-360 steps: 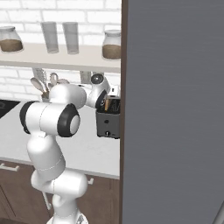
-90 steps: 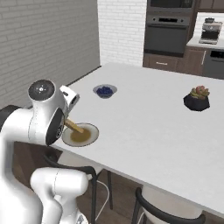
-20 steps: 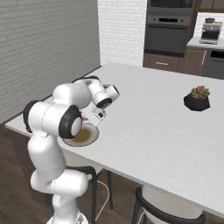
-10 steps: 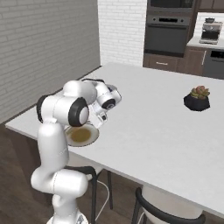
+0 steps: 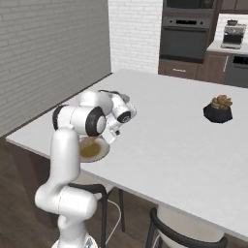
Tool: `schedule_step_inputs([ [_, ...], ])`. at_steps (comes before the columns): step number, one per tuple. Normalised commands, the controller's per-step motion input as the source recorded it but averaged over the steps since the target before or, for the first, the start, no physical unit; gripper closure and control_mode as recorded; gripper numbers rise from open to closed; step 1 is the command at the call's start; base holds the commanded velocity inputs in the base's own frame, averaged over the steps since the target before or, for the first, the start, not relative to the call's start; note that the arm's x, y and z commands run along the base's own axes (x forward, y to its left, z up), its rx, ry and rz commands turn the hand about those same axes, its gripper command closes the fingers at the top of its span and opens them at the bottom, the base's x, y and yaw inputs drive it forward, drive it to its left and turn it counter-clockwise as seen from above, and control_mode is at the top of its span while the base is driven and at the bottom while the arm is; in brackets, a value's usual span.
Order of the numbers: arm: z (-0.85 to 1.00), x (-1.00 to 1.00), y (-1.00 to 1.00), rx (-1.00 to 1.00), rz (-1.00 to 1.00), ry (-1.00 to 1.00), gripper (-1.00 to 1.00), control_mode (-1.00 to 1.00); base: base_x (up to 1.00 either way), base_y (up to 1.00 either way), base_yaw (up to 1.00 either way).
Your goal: Start the toaster. Once the lever pops up, take the bread to the plate on the dining counter.
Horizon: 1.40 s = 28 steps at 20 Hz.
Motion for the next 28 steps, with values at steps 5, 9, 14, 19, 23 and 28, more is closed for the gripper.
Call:
schedule_step_inputs([
  [5, -0.36, 0.20, 0.10, 0.03, 0.07, 0.01, 1.00, -1.00, 0.00, 0.00, 0.00],
  [9, -0.29, 0.11, 0.13, 0.03, 0.06, 0.00, 1.00, -1.00, 0.00, 0.00, 0.00],
  [14, -0.09, -0.01, 0.03, 0.07, 0.04, -0.02, -1.00, -1.00, 0.00, 0.00, 0.00],
  [19, -0.07, -0.03, 0.00, 0.03, 0.01, -0.20, -1.00, -1.00, 0.00, 0.00, 0.00],
  [23, -0.01, -0.06, 0.00, 0.00, 0.00, -0.33, -1.00, -1.00, 0.00, 0.00, 0.00],
  [28, -0.01, -0.06, 0.00, 0.00, -0.01, -0.28, -1.00, -1.00, 0.00, 0.00, 0.00],
])
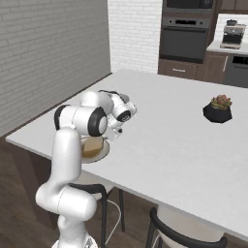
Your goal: Start the toaster. Once the lever pops up, take the bread to the plate on the dining counter.
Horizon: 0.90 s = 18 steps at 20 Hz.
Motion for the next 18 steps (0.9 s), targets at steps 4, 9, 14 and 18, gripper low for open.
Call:
schedule_step_inputs([
  [4, -0.14, -0.14, 0.00, 0.00, -0.06, -0.24, -1.00, -1.00, 0.00, 0.00, 0.00],
  [9, -0.34, -0.24, -0.03, -0.05, -0.18, -0.17, -1.00, -1.00, 0.00, 0.00, 0.00],
  [14, -0.18, -0.12, 0.00, -0.05, -0.40, -0.08, -1.00, -1.00, 0.00, 0.00, 0.00],
  [18, -0.01, -0.02, 0.00, -0.08, -0.42, -0.05, -1.00, -1.00, 0.00, 0.00, 0.00],
])
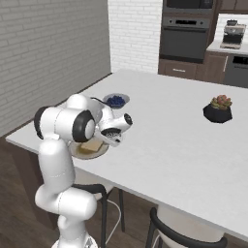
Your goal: Start the toaster. Once the lever pops up, take the bread to the plate on the dining counter.
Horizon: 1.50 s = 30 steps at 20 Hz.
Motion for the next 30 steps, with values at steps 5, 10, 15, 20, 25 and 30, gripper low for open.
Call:
schedule_step_inputs([
  [5, 0.00, -0.03, 0.00, -0.16, -0.42, 0.00, -1.00, -1.00, 0.00, 0.00, 0.00],
  [10, 0.01, 0.00, -0.01, -0.19, -0.42, 0.09, -1.00, -1.00, 0.00, 0.00, 0.00],
  [15, 0.24, 0.00, -0.11, -0.11, -0.44, 0.07, -1.00, -1.00, 0.00, 0.00, 0.00],
  [20, 0.77, -0.16, -0.40, -0.01, -0.41, 0.03, -1.00, -1.00, 0.00, 0.00, 0.00],
  [25, 1.00, -0.19, -0.37, 0.02, -0.34, 0.00, -1.00, -1.00, 0.00, 0.00, 0.00],
  [30, 1.00, -0.06, -0.08, 0.12, -0.13, 0.00, -1.00, -1.00, 0.00, 0.00, 0.00],
])
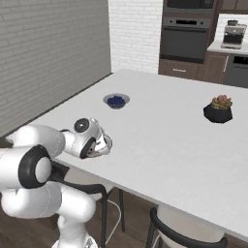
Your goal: Start the toaster. Once the lever pops up, take the bread to the plate on the dining counter.
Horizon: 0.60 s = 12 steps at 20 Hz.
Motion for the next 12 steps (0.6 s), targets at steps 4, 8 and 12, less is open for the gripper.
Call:
schedule_step_inputs([
  [4, 1.00, -0.06, 0.00, 0.11, 0.00, 0.01, -1.00, -1.00, 0.00, 0.00, 0.00],
  [8, 1.00, -0.83, -0.19, 0.01, 0.00, 0.04, -1.00, -1.00, 0.00, 0.00, 0.00],
  [12, 0.68, -1.00, -0.16, -0.01, 0.00, -0.01, -1.00, -1.00, 0.00, 0.00, 0.00],
])
